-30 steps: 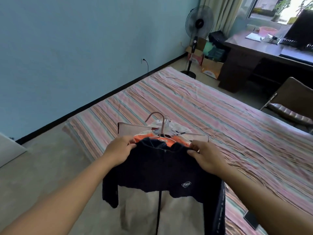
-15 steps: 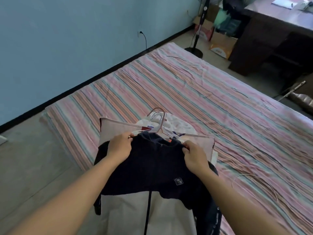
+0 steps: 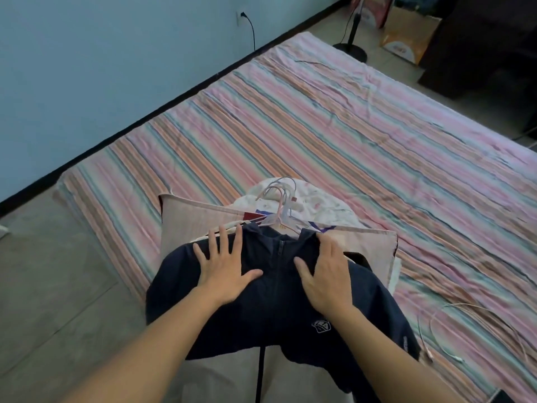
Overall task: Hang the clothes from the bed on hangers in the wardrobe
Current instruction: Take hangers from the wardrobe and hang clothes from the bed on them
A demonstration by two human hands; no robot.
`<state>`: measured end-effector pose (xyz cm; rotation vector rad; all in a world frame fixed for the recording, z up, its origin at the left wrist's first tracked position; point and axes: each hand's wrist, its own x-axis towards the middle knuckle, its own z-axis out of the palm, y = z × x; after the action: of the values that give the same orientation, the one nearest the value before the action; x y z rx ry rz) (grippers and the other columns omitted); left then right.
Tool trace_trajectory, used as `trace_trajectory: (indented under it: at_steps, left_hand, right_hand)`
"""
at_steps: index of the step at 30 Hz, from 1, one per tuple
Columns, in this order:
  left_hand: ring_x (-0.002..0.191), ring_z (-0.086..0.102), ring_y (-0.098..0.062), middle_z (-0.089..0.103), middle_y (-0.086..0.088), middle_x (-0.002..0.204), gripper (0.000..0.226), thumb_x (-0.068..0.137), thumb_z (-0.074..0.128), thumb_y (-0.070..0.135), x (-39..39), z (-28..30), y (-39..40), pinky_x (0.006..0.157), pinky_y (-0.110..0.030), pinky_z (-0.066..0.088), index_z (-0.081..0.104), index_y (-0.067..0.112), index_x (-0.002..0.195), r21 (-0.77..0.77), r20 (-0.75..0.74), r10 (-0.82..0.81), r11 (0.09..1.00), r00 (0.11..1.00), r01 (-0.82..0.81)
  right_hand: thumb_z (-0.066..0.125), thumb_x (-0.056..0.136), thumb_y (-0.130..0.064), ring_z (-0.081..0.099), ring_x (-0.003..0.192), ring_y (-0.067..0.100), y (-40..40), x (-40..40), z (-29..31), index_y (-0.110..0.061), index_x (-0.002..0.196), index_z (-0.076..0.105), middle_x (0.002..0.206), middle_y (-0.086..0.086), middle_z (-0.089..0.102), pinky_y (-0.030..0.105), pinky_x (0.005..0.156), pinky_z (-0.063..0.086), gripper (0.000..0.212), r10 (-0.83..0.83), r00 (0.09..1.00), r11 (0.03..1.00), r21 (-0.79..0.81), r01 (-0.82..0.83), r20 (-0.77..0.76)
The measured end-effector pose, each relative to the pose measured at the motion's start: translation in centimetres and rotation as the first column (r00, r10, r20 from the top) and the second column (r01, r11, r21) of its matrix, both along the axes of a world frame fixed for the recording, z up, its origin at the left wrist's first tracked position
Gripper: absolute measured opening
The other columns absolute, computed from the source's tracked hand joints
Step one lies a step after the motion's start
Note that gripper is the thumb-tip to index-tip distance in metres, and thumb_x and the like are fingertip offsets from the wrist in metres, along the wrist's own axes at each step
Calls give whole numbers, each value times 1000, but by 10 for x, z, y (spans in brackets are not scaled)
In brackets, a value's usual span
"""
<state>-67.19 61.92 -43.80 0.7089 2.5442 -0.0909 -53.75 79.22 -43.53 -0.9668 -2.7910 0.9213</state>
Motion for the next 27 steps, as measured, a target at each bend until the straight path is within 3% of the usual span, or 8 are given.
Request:
trace_trajectory:
  at_steps: [2,4,10,15,17,19,21,27]
  left_hand:
    - [145,-26,-37,-26,-14,159,106,83,33,81,-2,-8,0,111,-68,-7,-33,26,145,6,-16,-1,1000,1000,1]
    - [144,-29,-37,-29,-13,158,105,83,31,82,-3,-14,-3,111,-69,-7,-36,26,141,0,-26,-12,1000,1000,12]
    - [145,-28,-35,-27,-9,160,106,82,40,80,-13,-12,5,109,-70,-8,-29,32,147,-28,77,11,1000,997,-9]
    - [149,-15,-32,-14,-7,164,108,81,59,68,-20,32,5,113,-68,-3,-17,38,152,68,144,69,995,987,-79]
    - [151,-8,-30,-6,-5,165,107,79,59,69,-15,53,-4,115,-65,2,-11,38,154,98,118,24,995,993,-35]
    - [150,6,-27,8,-2,164,102,78,58,70,-9,76,-19,117,-61,9,0,37,155,118,88,-29,993,996,18]
    - [145,23,-23,24,3,159,95,77,57,70,-2,102,-37,118,-51,19,13,36,154,157,57,-54,987,997,44]
    - [127,50,-16,48,10,145,74,80,62,62,20,194,-97,99,-33,43,39,35,144,245,75,2,969,997,-21]
  right_hand:
    - [46,92,-63,12,152,23,-13,12,-15,-12,158,15,164,3,15,37,124,8,89,132,987,980,134,-144,92]
    - [33,92,-70,0,154,25,-17,19,-34,-12,160,7,166,6,3,41,123,-1,93,178,966,951,217,-218,190]
    - [26,96,-69,-20,151,24,-8,6,-36,-19,156,-19,165,2,-18,43,123,-11,90,198,907,961,110,-255,372]
    - [45,95,-59,-5,154,29,-6,-3,5,-18,159,-5,167,7,-6,48,124,1,91,198,861,973,11,-230,468]
    - [49,95,-54,13,152,30,-10,-6,27,-14,154,23,164,10,17,48,124,9,77,163,862,985,-24,-172,481]
    - [50,93,-53,39,137,30,-18,-6,53,-17,123,49,142,6,48,50,120,20,46,180,863,983,-62,-171,472]
    - [52,92,-51,53,119,28,-30,-4,84,-21,100,49,118,2,60,48,113,29,32,235,859,971,-80,-223,456]
    - [54,88,-50,59,101,24,-79,-2,179,-19,108,55,106,-1,62,38,81,46,37,352,844,930,-47,-366,404]
